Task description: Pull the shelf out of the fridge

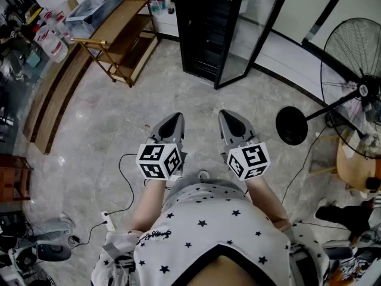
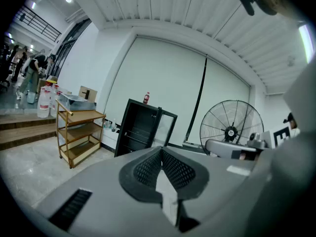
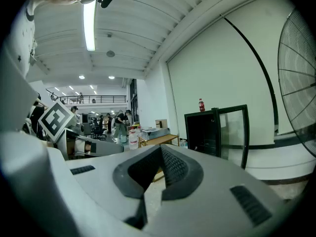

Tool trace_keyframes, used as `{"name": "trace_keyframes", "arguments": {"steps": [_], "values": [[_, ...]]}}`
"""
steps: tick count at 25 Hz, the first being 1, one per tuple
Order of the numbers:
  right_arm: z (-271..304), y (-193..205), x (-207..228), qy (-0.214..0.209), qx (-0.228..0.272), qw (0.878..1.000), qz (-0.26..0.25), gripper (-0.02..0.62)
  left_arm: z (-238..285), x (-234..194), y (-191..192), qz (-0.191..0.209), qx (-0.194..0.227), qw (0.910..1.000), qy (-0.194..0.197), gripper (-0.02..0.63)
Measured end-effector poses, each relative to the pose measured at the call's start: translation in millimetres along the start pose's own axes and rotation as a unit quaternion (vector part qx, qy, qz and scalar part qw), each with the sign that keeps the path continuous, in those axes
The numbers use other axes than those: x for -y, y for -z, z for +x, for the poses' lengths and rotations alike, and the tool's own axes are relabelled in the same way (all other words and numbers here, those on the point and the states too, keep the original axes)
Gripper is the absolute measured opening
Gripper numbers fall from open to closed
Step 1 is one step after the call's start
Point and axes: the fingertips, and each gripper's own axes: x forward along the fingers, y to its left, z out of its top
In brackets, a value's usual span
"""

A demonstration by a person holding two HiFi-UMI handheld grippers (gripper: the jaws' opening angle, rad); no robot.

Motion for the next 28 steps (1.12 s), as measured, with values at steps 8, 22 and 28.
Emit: {"name": "trace_keyframes", "arguments": {"steps": [8, 22, 28], "values": [[-3, 1, 3, -0.001, -0.001, 1.0, -0.008, -0.008, -1, 4, 0, -0.014, 0.016, 0.9998, -0.001, 0.014], [-7, 4, 4, -0.021, 0.0, 1.0, 0.009, -0.006, -3, 12, 2, 0.004, 0.018, 0.9997, -0.018, 0.014], [-5, 11, 0, -0.026, -0.01, 1.0, 0.012, -0.006, -5, 7, 7, -0.007, 0.011, 0.9995, -0.03, 0.014]]}}
